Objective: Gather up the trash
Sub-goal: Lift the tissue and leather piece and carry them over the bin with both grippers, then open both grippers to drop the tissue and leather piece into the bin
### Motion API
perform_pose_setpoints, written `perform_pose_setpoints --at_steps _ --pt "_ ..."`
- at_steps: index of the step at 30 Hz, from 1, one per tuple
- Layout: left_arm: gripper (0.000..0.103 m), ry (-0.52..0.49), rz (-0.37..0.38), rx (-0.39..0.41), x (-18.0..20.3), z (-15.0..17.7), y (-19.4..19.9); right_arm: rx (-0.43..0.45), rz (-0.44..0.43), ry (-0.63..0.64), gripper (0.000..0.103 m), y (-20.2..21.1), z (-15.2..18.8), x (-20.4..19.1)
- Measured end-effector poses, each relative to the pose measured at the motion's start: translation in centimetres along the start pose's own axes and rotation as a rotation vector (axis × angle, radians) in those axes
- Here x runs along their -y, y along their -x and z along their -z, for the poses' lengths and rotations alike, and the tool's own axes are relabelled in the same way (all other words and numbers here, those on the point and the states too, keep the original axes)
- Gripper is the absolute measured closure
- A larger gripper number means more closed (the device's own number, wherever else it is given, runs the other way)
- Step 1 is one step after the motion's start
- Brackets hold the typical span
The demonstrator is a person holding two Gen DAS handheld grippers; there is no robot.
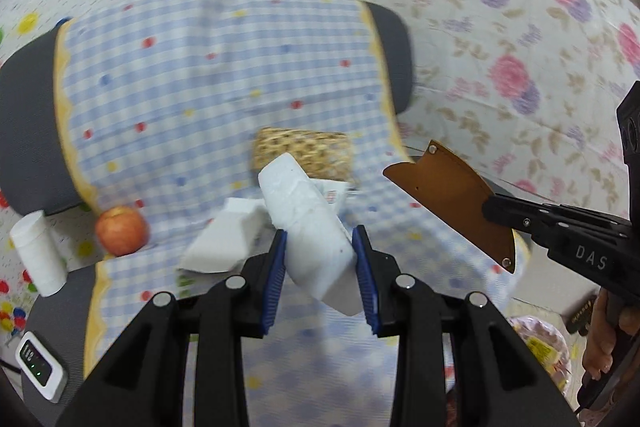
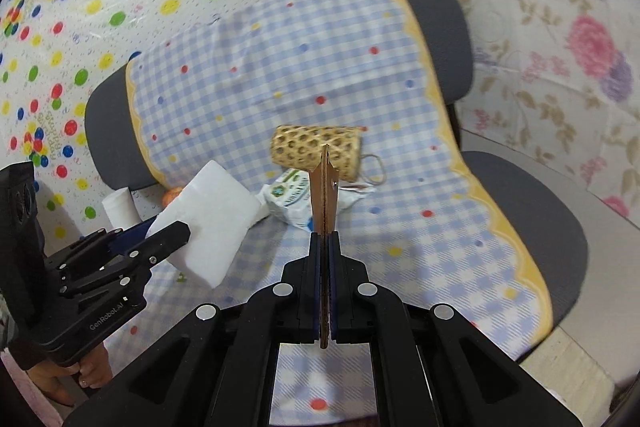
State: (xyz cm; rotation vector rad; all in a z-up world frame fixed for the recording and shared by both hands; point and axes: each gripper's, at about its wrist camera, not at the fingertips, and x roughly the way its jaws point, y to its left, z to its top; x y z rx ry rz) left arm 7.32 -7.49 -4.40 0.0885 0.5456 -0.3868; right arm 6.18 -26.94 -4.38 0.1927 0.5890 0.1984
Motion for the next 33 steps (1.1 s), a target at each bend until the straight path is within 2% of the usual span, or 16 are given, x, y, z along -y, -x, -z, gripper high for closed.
perform_pose_setpoints --at_steps 12,22,27,33 --pt "0.071 -0.130 0.180 0.020 9.4 1.3 2.2 0.064 0.159 -0.073 0.099 9.1 3.7 5.1" --pt "0.071 -0.215 0.353 0.026 16.4 2.9 3.9 0.095 0.348 -0.147 0.099 16.1 7.1 9.2" --pt "0.071 -0.271 0.444 -0.001 20.3 4.4 3.9 0.082 0.450 -0.206 0.099 19.2 9.9 11.6" --pt "0.071 -0.326 0.531 -0.057 24.3 6.4 3.2 0.051 0.510 -0.261 0.099 20.8 12.9 13.6"
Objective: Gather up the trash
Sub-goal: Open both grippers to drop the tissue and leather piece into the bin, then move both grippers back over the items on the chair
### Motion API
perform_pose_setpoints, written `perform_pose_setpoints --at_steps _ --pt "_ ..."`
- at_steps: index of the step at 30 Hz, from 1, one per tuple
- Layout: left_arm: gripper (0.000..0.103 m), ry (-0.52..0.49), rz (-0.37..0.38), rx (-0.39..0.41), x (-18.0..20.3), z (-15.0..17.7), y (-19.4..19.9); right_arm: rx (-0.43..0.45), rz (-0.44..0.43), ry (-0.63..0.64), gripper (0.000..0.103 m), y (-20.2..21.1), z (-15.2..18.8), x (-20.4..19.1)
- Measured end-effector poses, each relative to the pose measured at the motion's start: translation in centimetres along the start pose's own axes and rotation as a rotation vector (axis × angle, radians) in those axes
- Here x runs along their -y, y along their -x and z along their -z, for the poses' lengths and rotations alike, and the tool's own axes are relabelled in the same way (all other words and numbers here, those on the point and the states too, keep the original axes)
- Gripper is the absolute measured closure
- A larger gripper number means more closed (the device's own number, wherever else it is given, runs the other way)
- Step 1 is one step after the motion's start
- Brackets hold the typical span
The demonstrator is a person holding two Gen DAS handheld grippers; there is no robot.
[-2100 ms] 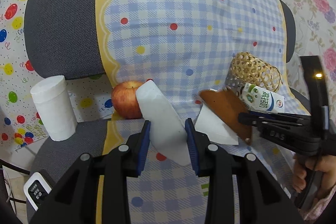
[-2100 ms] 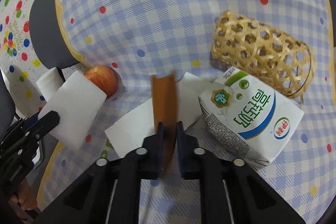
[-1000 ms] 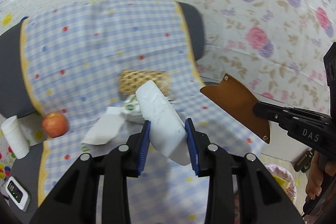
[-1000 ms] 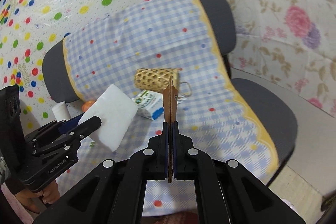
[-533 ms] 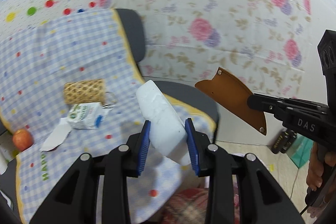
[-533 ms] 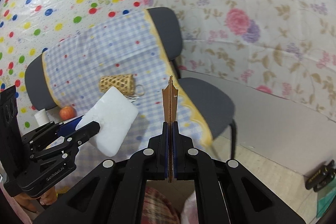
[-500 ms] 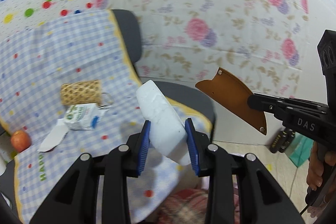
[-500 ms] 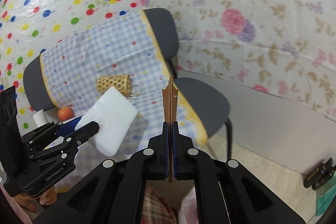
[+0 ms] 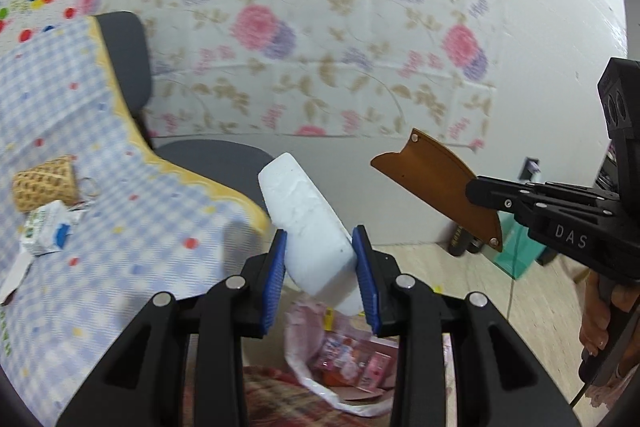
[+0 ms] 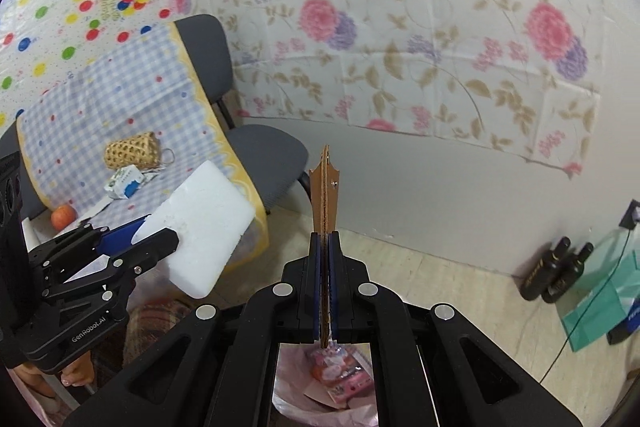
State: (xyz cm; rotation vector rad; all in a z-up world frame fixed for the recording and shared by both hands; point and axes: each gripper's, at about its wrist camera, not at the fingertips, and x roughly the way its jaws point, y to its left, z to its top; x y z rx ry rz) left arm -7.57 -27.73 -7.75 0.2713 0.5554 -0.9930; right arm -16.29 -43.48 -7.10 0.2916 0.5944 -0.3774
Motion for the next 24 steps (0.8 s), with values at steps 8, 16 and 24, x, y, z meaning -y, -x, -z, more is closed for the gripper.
perform_pose_setpoints --at_steps 8,16,24 --pt "0.036 -0.021 0.024 -0.076 1.8 0.8 -2.9 -0.040 -0.004 -0.037 0.094 -1.3 1.5 1.5" --pt "0.032 0.025 -0.043 -0.062 -0.5 0.6 -2.3 -0.018 -0.014 -0.027 0.088 -1.3 1.3 1.1" --pt "0.032 0.076 -0.102 -0.034 -3.2 0.3 -0.6 -0.020 -0.048 -0.001 0.088 -1.8 0.5 -0.6"
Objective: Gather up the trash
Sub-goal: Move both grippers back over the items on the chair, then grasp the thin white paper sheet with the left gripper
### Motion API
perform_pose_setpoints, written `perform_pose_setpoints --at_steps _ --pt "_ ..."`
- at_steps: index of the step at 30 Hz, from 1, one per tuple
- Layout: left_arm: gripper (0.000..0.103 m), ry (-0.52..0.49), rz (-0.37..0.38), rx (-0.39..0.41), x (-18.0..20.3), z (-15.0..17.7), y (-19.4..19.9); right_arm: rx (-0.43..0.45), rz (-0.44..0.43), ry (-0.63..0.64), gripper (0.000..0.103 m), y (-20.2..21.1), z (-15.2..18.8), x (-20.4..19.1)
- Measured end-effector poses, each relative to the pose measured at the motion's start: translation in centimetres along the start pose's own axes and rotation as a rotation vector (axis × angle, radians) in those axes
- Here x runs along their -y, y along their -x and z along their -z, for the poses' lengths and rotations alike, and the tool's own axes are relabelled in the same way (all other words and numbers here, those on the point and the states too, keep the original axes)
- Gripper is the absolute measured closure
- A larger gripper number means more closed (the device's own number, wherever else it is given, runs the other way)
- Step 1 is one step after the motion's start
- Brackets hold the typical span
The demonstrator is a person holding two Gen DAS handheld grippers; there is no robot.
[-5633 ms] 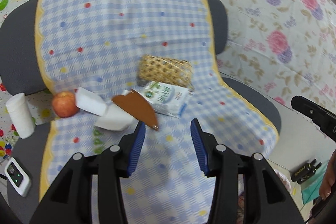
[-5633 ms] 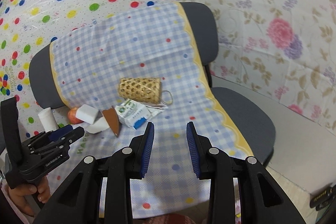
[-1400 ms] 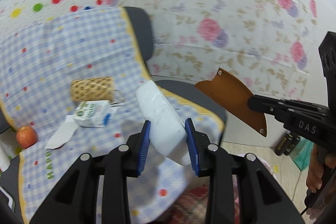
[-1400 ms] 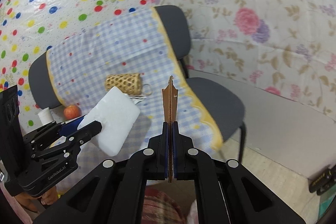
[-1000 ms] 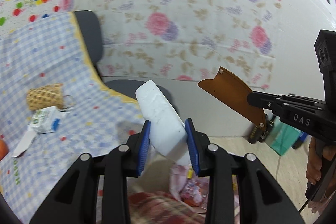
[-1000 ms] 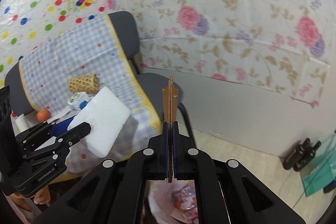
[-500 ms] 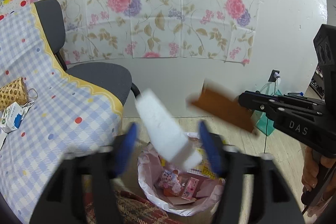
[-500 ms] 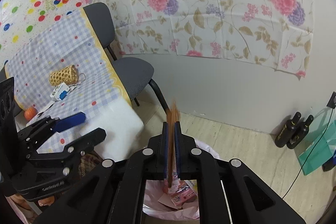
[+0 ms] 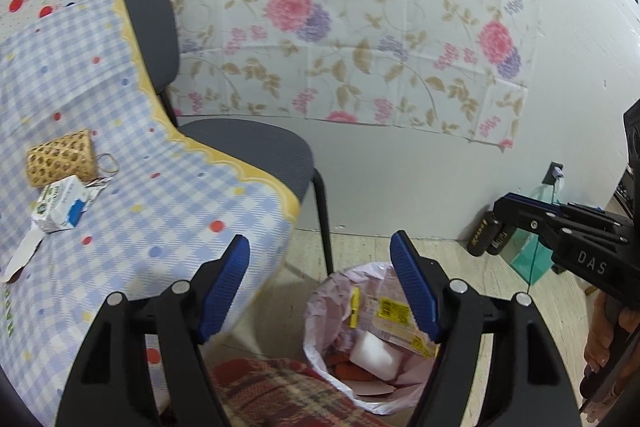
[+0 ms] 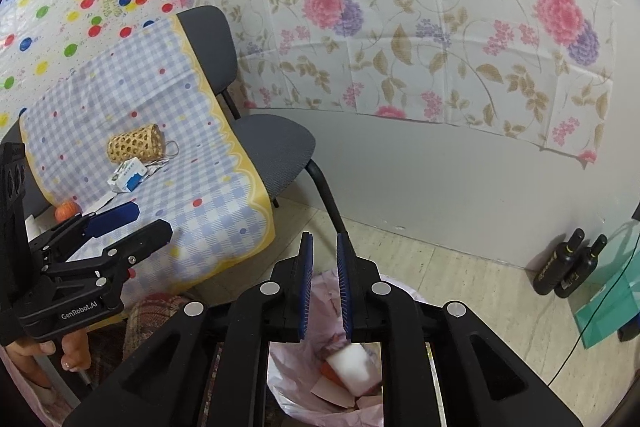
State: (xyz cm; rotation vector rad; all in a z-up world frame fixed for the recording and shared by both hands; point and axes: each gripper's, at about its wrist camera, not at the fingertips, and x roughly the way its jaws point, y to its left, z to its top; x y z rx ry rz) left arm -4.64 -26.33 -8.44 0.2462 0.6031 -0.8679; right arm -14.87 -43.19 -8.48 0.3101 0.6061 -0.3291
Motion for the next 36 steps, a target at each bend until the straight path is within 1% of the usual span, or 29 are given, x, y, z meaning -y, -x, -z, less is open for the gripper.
perform_pose_setpoints --at_steps 4,7,9,10,16,20,24,27,33,36 --pt "0.032 0.021 -0.045 0.014 -1.7 -0.2 0.7 -0.005 -0.031 0.030 0.088 -0.8 -0.9 -1.8" --pt "0.032 0.035 -0.116 0.022 -3.5 -0.4 1.5 -0.010 -0.058 0.056 0.088 -1.5 -1.8 -3.5" --pt "0.032 0.050 -0.150 0.021 -4.7 -0.6 2.0 -0.010 -0.073 0.072 0.088 -1.8 -2.4 -4.5" --pt "0.032 0.062 -0.171 0.020 -5.4 -0.8 2.3 -0.011 -0.087 0.082 0.088 -2.1 -2.8 -5.3" --pt "0.032 0.154 -0.227 0.040 -9.7 -0.9 4.3 -0.014 -0.153 0.139 0.085 -3.5 -4.8 -9.1" --pt "0.032 0.217 -0.279 0.040 -13.1 -0.6 5.6 -0.017 -0.206 0.172 0.083 -4.7 -6.2 -12.0" --pt "0.032 0.253 -0.341 0.039 -15.9 -0.3 6.7 -0.016 -0.257 0.198 0.078 -5.8 -7.6 -15.1" --pt "0.032 0.288 -0.383 0.041 -18.2 -0.1 7.6 -0.015 -0.282 0.220 0.076 -6.6 -8.3 -17.0" --pt "0.032 0.355 -0.476 0.048 -23.0 0.5 9.3 -0.020 -0.324 0.260 0.075 -8.5 -9.7 -20.8" --pt "0.032 0.365 -0.518 0.050 -24.6 0.5 9.7 -0.021 -0.343 0.270 0.074 -9.3 -10.4 -22.2"
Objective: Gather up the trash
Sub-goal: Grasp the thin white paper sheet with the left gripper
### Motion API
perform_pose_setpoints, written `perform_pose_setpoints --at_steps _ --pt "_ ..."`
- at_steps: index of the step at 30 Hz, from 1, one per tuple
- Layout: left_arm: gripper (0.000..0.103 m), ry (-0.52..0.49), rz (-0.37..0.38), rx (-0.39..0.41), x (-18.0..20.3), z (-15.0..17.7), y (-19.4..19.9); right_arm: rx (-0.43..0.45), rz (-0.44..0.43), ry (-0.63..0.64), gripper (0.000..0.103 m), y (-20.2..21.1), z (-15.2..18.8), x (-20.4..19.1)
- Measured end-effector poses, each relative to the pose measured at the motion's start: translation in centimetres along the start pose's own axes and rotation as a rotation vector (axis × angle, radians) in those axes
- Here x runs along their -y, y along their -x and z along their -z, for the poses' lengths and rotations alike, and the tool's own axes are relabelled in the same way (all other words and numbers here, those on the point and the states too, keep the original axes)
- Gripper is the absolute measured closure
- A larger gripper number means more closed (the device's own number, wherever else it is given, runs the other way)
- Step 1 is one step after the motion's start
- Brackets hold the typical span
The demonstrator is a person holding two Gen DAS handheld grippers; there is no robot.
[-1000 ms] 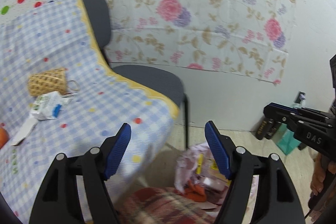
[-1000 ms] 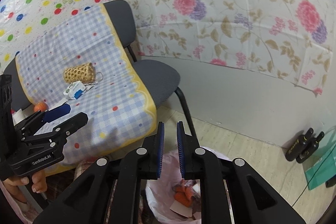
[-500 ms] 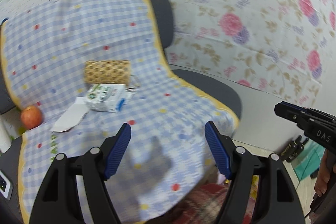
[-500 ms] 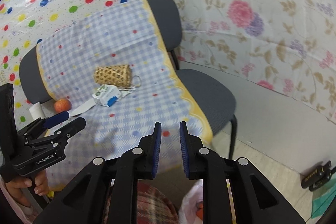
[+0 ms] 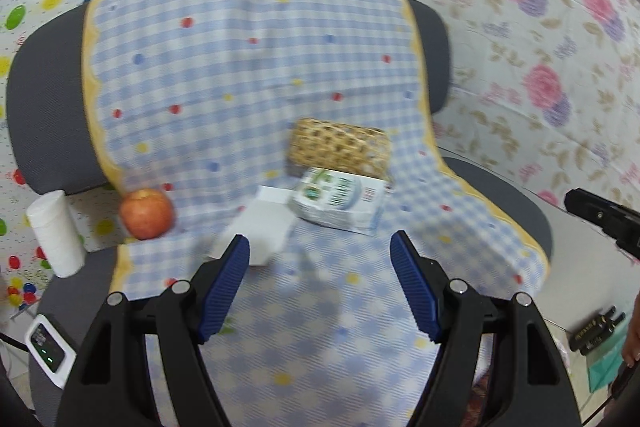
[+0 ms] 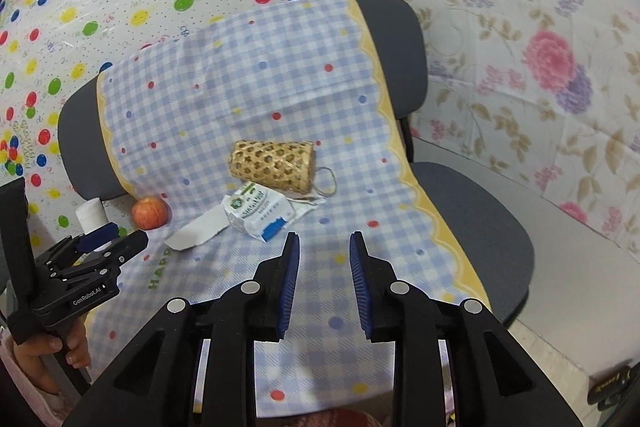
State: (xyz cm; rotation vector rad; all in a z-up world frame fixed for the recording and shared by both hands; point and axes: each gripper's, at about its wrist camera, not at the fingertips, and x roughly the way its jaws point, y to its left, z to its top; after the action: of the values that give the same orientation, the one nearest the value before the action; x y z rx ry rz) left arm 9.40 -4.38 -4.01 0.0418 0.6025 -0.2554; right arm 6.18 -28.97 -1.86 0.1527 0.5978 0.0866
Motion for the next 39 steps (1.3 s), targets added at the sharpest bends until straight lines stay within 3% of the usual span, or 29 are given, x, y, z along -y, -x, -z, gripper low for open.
perform_pose_setpoints --at_steps 9,20,25,35,39 --pt "0.032 0.037 -0.100 -0.011 -4.8 -1.5 -2.1 0.008 -0.054 0.036 0.069 -3.8 -3.5 -2.9" --pt "0.032 0.107 -0.162 -0.065 -9.2 -1.9 -6.3 -0.034 -0.087 0.049 0.066 -10.5 -5.6 -4.6" --pt "0.032 0.111 -0.134 -0.110 -9.8 -1.7 -8.9 -0.088 -0.094 0.035 0.058 -14.3 -5.0 -4.7" --pt "0.032 0.124 -0.082 -0.322 -9.3 0.9 -16.2 -0.169 -0.077 0.036 0.057 -19.1 -3.6 -5.0" --pt "0.027 0.130 -0.051 -0.333 -9.0 0.7 -16.9 -0.181 -0.075 0.032 0.057 -19.5 -3.3 -4.7"
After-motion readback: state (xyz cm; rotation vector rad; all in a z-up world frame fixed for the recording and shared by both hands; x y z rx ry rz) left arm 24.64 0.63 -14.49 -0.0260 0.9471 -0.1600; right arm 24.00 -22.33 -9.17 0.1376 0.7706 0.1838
